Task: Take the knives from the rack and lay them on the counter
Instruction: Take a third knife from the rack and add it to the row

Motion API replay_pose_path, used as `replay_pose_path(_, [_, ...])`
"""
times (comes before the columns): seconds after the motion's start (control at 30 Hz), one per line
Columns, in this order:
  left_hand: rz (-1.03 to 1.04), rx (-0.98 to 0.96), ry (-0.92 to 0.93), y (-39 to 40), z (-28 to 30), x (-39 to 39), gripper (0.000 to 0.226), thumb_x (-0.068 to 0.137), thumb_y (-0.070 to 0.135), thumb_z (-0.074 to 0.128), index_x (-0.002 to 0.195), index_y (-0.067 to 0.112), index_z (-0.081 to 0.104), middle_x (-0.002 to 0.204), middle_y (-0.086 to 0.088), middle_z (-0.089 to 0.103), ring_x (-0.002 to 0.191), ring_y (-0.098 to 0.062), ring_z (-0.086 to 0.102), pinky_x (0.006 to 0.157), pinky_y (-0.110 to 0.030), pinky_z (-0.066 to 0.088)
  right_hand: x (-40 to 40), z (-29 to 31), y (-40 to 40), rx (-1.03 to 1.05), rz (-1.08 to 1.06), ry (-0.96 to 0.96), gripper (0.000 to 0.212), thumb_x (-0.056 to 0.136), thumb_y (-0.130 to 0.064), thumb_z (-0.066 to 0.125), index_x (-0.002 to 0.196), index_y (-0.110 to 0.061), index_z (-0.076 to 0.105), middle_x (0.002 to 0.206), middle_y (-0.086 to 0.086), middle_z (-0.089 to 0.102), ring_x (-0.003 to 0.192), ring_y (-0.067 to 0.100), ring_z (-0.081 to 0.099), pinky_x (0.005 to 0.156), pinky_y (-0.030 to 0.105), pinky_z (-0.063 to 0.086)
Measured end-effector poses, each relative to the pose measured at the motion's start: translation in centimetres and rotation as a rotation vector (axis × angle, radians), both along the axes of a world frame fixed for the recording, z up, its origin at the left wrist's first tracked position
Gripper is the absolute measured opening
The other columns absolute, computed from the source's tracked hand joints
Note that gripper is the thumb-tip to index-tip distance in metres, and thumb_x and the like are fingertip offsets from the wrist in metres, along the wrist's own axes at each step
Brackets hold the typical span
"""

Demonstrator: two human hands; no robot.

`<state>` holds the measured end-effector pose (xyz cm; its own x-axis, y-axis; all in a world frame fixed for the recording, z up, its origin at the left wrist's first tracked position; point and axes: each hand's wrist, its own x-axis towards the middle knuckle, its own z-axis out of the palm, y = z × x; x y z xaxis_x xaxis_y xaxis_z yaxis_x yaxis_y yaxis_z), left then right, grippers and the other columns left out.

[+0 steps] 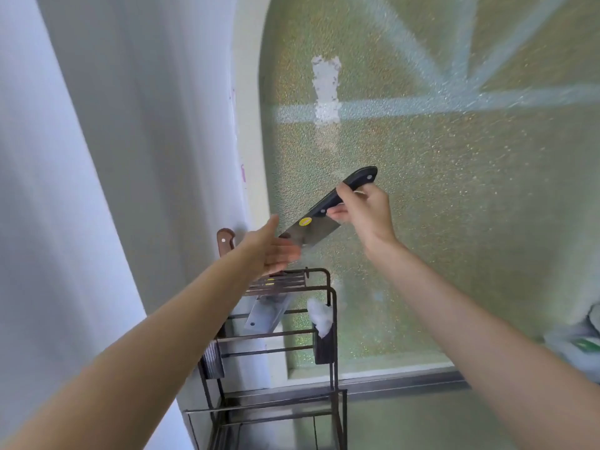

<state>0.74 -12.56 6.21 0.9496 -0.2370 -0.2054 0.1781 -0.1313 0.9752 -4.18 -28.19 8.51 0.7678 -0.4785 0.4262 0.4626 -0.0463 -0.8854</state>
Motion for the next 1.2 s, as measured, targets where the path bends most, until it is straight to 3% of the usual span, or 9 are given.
replay_pose_path(0.17, [-0.015, -0.256, 0.126, -5.7, 0.8, -1.9, 0.027, 0.094, 0.024, 0.048, 0.073, 0.008, 0.053, 0.037, -0.001, 0.065, 0.031, -0.006, 0.060, 0.033, -0.013, 0.046, -4.4, -1.0, -5.5, 0.055, 0.096, -0.082, 0.015, 0.087, -0.011, 0.057, 0.073, -0.014, 0.056, 0.070, 0.006, 0.066, 0.057, 0.012, 0.066, 0.063, 0.022, 0.058])
replay_pose_path(0.3, [-0.063, -0.344, 0.226, -10.3, 0.6, -3.6, 0.022, 0.096, 0.007, 0.042, 0.078, -0.001, 0.052, 0.039, -0.009, 0.066, 0.033, -0.011, 0.062, 0.033, -0.016, 0.049, -8.1, -4.4, -11.8, 0.039, 0.278, 0.032, 0.008, 0.085, -0.014, 0.059, 0.091, -0.014, 0.064, 0.092, 0.003, 0.072, 0.087, 0.018, 0.069, 0.087, 0.032, 0.054])
replay_pose_path(0.43, [-0.174, -0.286, 0.134, -15.4, -1.6, -5.2, 0.020, 0.096, 0.008, 0.039, 0.083, 0.000, 0.052, 0.043, -0.005, 0.068, 0.033, -0.008, 0.062, 0.033, -0.012, 0.047, -13.3, -8.0, -18.1, -0.015, 0.455, 0.269, 0.054, 0.072, -0.045, 0.068, 0.118, -0.018, 0.061, 0.125, 0.003, 0.063, 0.118, 0.020, 0.057, 0.104, 0.032, 0.045])
replay_pose_path(0.6, [-0.304, -0.096, -0.005, -22.5, -6.0, -7.3, 0.015, 0.094, 0.002, 0.041, 0.104, 0.004, 0.052, 0.079, -0.007, 0.065, 0.040, -0.007, 0.065, 0.036, -0.012, 0.048, -17.6, -10.7, -21.4, -0.396, 0.045, 0.605, 0.029, 0.084, -0.037, 0.060, 0.109, -0.023, 0.066, 0.113, -0.002, 0.068, 0.106, 0.016, 0.062, 0.102, 0.034, 0.043])
replay_pose_path(0.77, [-0.404, -0.006, 0.058, -29.1, -11.2, -10.1, 0.017, 0.094, 0.001, 0.041, 0.087, 0.008, 0.055, 0.074, -0.006, 0.064, 0.037, -0.007, 0.064, 0.039, -0.013, 0.051, -18.3, -15.5, -23.1, -0.640, -0.255, 0.773, 0.026, 0.083, -0.027, 0.063, 0.095, -0.004, 0.061, 0.086, 0.007, 0.063, 0.082, 0.026, 0.058, 0.067, 0.034, 0.043])
replay_pose_path(0.97, [-0.536, 0.074, 0.127, -35.1, -19.2, -11.6, 0.011, 0.094, 0.015, 0.045, 0.095, 0.006, 0.052, 0.061, 0.001, 0.070, 0.043, -0.005, 0.066, 0.042, -0.016, 0.052, -20.5, -24.2, -26.6, -0.416, -0.414, 0.868, 0.014, 0.088, -0.016, 0.056, 0.095, -0.005, 0.053, 0.098, 0.014, 0.062, 0.096, 0.028, 0.057, 0.070, 0.026, 0.034])
replay_pose_path(1.03, [-0.575, 0.152, 0.119, -36.3, -22.7, -11.7, 0.022, 0.090, 0.028, 0.054, 0.098, 0.008, 0.048, 0.083, -0.008, 0.070, 0.054, -0.012, 0.069, 0.050, -0.023, 0.049, -21.2, -27.2, -27.2, -0.334, -0.446, 0.908, 0.007, 0.087, -0.013, 0.056, 0.089, -0.008, 0.051, 0.091, 0.012, 0.059, 0.088, 0.026, 0.054, 0.066, 0.025, 0.031])
replay_pose_path(1.1, [-0.608, 0.290, 0.036, -36.7, -26.5, -11.8, 0.024, 0.084, 0.032, 0.062, 0.093, 0.013, 0.049, 0.103, -0.008, 0.063, 0.072, -0.018, 0.063, 0.059, -0.026, 0.043, -21.6, -30.5, -27.8, -0.262, -0.480, 0.986, 0.013, 0.087, -0.014, 0.055, 0.093, -0.003, 0.055, 0.092, 0.014, 0.060, 0.089, 0.028, 0.055, 0.075, 0.035, 0.041])
replay_pose_path(1.2, [-0.677, 0.522, -0.121, -35.9, -32.4, -11.1, 0.050, 0.078, 0.029, 0.070, 0.121, 0.014, 0.050, 0.121, -0.003, 0.052, 0.109, -0.018, 0.051, 0.094, -0.031, 0.042, -22.1, -35.1, -28.3, -0.169, -0.493, 1.091, 0.016, 0.087, -0.016, 0.054, 0.097, -0.005, 0.055, 0.095, 0.011, 0.061, 0.088, 0.028, 0.056, 0.080, 0.042, 0.049])
